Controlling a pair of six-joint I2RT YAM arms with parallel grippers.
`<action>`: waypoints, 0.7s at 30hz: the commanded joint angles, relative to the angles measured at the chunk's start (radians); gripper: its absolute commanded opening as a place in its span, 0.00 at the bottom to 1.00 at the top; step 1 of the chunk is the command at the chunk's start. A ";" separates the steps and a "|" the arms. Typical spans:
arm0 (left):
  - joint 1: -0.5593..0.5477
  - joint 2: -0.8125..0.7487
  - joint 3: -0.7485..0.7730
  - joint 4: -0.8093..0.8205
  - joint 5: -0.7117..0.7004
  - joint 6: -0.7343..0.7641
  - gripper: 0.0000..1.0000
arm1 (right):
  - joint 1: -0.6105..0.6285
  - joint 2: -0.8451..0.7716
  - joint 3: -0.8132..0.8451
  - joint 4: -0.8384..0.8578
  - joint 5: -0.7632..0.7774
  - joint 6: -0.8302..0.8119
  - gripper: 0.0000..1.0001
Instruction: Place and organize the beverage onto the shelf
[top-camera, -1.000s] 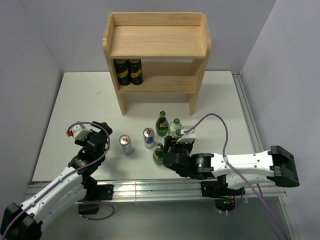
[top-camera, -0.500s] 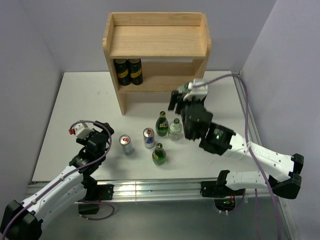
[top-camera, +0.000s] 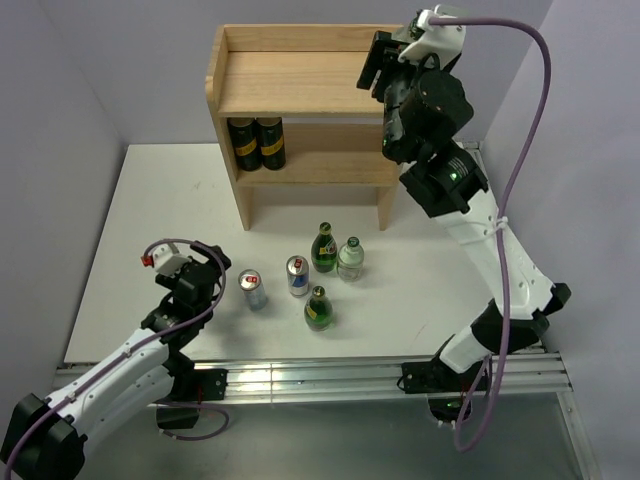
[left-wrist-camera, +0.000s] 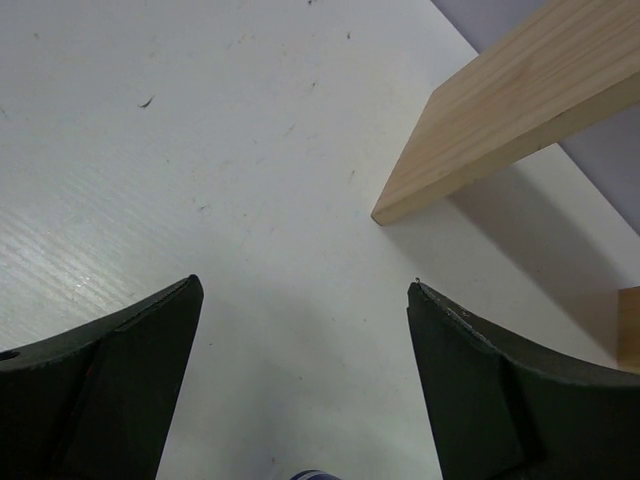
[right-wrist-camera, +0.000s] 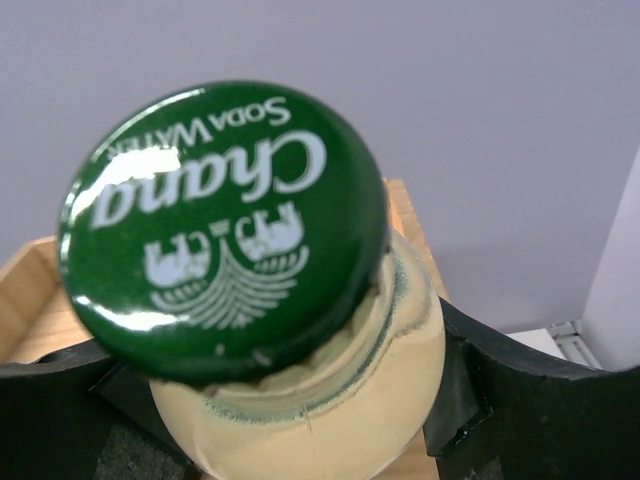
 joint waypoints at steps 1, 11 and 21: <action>-0.006 -0.044 0.008 0.029 0.034 0.001 0.90 | -0.044 0.038 0.095 0.026 -0.062 -0.026 0.00; -0.006 -0.059 -0.004 0.040 0.062 0.012 0.90 | -0.123 0.138 0.189 0.035 -0.093 -0.032 0.00; -0.006 -0.053 -0.001 0.040 0.062 0.015 0.90 | -0.190 0.187 0.191 0.014 -0.060 0.011 0.00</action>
